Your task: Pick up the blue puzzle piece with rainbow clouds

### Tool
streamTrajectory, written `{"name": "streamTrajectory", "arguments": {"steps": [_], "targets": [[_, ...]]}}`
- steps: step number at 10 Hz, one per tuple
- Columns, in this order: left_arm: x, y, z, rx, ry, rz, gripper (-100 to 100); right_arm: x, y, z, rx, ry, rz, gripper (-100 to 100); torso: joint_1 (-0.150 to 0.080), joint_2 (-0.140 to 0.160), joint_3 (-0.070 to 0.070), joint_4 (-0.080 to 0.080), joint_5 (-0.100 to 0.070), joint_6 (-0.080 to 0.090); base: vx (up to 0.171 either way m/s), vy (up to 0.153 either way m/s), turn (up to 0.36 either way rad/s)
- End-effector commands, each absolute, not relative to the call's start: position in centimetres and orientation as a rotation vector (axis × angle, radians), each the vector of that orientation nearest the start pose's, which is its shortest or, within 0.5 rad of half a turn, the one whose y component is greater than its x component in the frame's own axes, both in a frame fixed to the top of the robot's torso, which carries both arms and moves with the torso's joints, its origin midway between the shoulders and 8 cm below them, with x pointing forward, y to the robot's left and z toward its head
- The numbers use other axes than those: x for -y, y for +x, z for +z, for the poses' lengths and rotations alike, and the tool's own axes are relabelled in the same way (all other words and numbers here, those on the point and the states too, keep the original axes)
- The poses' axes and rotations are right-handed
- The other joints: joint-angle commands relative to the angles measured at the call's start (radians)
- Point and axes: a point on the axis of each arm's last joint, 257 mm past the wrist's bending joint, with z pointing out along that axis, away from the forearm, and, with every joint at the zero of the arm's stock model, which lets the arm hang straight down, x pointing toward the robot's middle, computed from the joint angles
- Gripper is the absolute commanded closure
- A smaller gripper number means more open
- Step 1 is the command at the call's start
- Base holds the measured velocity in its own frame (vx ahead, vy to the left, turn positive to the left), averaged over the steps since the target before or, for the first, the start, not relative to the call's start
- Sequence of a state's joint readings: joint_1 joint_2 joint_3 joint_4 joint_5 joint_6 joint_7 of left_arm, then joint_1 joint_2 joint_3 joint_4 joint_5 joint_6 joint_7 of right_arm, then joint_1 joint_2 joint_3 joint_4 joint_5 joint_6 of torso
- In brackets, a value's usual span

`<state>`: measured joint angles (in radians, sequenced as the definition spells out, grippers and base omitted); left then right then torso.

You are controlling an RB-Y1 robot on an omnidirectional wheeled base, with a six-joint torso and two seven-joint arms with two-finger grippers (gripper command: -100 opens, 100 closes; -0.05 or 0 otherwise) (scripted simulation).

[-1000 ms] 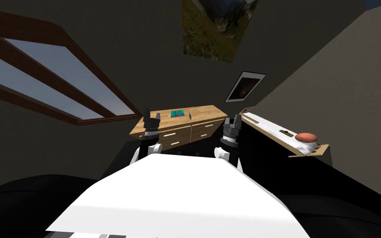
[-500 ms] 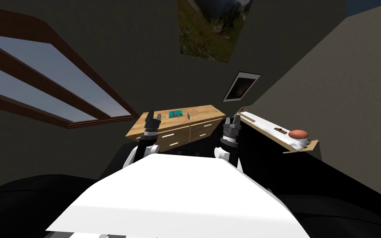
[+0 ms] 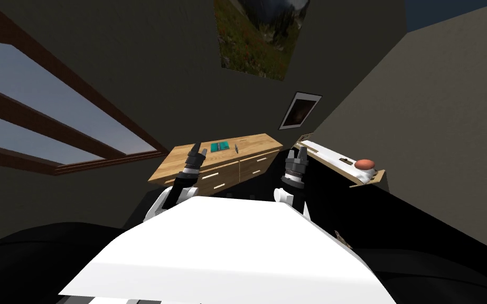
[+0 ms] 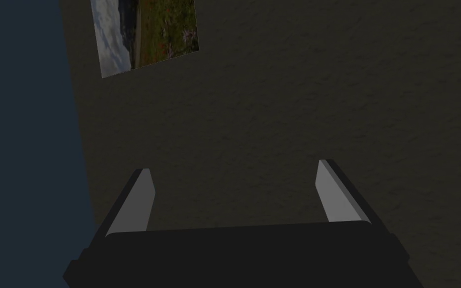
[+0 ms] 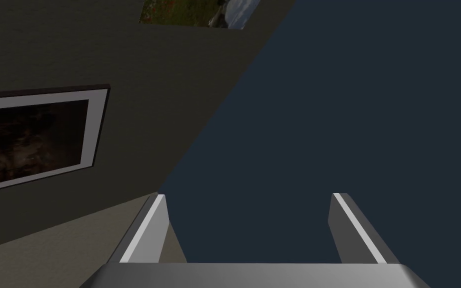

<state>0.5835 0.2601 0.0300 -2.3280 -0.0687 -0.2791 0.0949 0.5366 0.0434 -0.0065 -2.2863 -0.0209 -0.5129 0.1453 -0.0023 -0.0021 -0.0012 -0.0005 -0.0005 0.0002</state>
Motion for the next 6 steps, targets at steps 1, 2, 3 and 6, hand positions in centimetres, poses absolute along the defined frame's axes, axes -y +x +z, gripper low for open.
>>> {"name": "streamTrajectory", "arguments": {"steps": [1,2,3,6], "targets": [[-27.9,36.5,-4.0,-1.059,-0.694,-1.183,-100,29.2,33.6,1.8,-0.61,0.657,1.154,0,0.0,0.0,0.0,0.0,0.0,0.0,0.037,-0.039,-0.154],[-28.0,36.6,-4.2,-1.062,-0.698,-1.18,-100,29.2,33.6,1.8,-0.61,0.657,1.154,0,0.0,0.0,0.0,0.0,0.0,0.0,0.022,-0.026,-0.035],[-28.3,36.7,-4.8,-1.096,-0.716,-1.166,-100,29.2,33.6,1.8,-0.61,0.657,1.154,0,0.0,0.0,0.0,0.0,0.0,0.0,0.017,-0.03,-0.119],[-29.0,36.9,-6.3,-1.164,-0.755,-1.135,-100,29.2,33.6,1.8,-0.61,0.657,1.154,0,0.001,0.001,0.0,0.0,0.0,-0.001,0.027,-0.025,-0.113]]}}
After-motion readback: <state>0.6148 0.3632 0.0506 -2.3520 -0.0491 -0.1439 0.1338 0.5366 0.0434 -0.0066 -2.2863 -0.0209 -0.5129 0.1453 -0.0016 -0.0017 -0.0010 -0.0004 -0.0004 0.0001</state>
